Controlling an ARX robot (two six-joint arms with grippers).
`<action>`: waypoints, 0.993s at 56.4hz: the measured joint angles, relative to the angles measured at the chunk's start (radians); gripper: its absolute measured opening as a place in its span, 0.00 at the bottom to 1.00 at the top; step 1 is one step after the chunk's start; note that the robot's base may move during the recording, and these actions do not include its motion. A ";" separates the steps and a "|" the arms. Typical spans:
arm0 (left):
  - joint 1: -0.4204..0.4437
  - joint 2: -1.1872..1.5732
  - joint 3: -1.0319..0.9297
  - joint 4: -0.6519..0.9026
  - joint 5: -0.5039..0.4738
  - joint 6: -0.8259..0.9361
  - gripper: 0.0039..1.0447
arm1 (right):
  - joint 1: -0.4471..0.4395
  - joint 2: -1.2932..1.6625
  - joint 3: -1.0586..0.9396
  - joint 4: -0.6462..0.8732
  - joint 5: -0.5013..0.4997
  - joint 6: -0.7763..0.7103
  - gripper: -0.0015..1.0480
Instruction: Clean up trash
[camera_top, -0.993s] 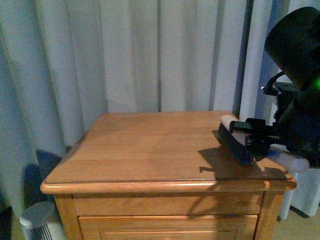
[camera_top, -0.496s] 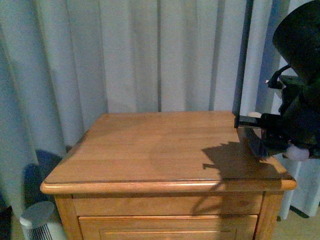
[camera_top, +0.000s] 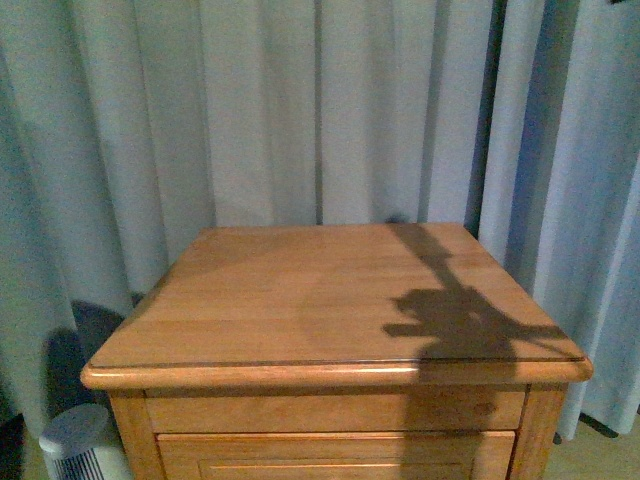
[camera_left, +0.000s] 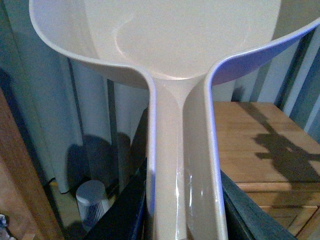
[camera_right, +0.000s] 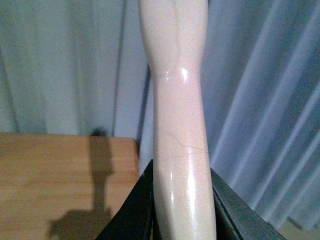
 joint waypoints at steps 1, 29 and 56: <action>0.000 0.000 0.000 0.000 0.000 0.000 0.26 | 0.000 -0.014 -0.013 -0.002 0.004 0.000 0.20; 0.000 0.000 0.000 0.000 0.000 0.000 0.26 | 0.240 -0.458 -0.293 -0.085 0.199 -0.071 0.20; 0.000 0.000 0.000 0.000 0.000 0.000 0.26 | 0.240 -0.470 -0.314 -0.095 0.217 -0.070 0.20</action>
